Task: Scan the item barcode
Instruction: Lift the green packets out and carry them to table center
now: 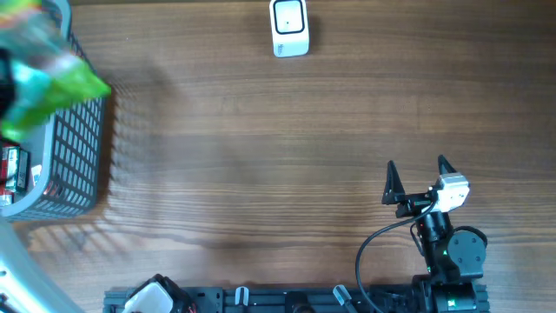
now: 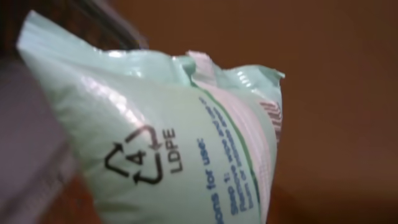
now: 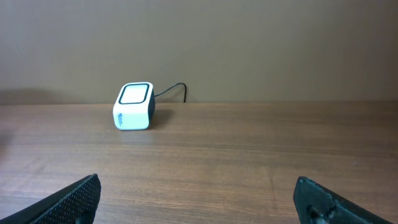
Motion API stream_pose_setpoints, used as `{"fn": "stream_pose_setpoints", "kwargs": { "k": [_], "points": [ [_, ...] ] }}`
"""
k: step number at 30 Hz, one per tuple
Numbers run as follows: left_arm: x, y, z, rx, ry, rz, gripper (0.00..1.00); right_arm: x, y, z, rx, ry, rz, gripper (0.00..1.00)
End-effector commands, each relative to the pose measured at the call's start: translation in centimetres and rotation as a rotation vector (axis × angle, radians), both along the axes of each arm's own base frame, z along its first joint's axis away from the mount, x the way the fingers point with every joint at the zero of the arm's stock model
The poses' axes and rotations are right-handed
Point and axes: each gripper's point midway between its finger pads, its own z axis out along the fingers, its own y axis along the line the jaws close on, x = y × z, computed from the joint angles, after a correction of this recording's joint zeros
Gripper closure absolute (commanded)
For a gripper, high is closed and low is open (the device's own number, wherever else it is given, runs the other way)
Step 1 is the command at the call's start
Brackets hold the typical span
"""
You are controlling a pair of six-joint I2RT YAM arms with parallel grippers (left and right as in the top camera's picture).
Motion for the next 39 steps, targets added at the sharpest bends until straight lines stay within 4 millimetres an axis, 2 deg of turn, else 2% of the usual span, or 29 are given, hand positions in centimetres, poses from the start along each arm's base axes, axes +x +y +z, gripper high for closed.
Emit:
{"fn": "stream_pose_setpoints", "kwargs": {
  "k": [1,7,13,18,22,26,32,37,38,39],
  "points": [
    [0.4,-6.0,-2.0,0.018,0.070,-0.237,0.96,0.0,-0.2,0.0,-0.009,-0.001,-0.013,0.00],
    [1.5,-11.1,-8.9,0.009,0.280,-0.387,0.96,0.0,-0.2,0.0,-0.009,-0.001,-0.013,0.00],
    [3.2,-17.8,-16.9,-0.020,0.410,-0.587,0.96,0.0,-0.2,0.0,-0.009,-0.001,-0.012,0.00],
    [4.0,-22.7,-24.8,-0.094,0.513,-0.647,0.96,0.0,-0.2,0.0,-0.009,-0.001,-0.012,0.00],
    [4.0,-26.0,-29.5,-0.134,0.559,-0.674,0.96,0.0,-0.2,0.0,-0.009,-0.001,-0.013,0.00],
    [3.7,-28.0,-34.3,-0.093,0.622,-0.631,0.96,0.0,-0.2,0.0,-0.009,-0.001,-0.012,0.00],
    [3.2,-31.1,-37.9,0.011,0.640,-0.670,0.96,0.0,-0.2,0.0,-0.009,-0.001,-0.012,0.00],
    [2.5,-31.6,-40.0,0.067,0.691,-0.605,0.94,0.0,-0.2,0.0,-0.009,-0.001,-0.012,0.00],
    [2.3,-31.7,-40.2,0.070,0.699,-0.610,0.90,0.0,-0.3,0.0,-0.009,-0.001,-0.013,0.00],
    [2.1,-31.8,-40.3,0.072,0.706,-0.612,0.64,0.0,-0.2,0.0,-0.009,-0.001,-0.012,0.00]
  ]
}}
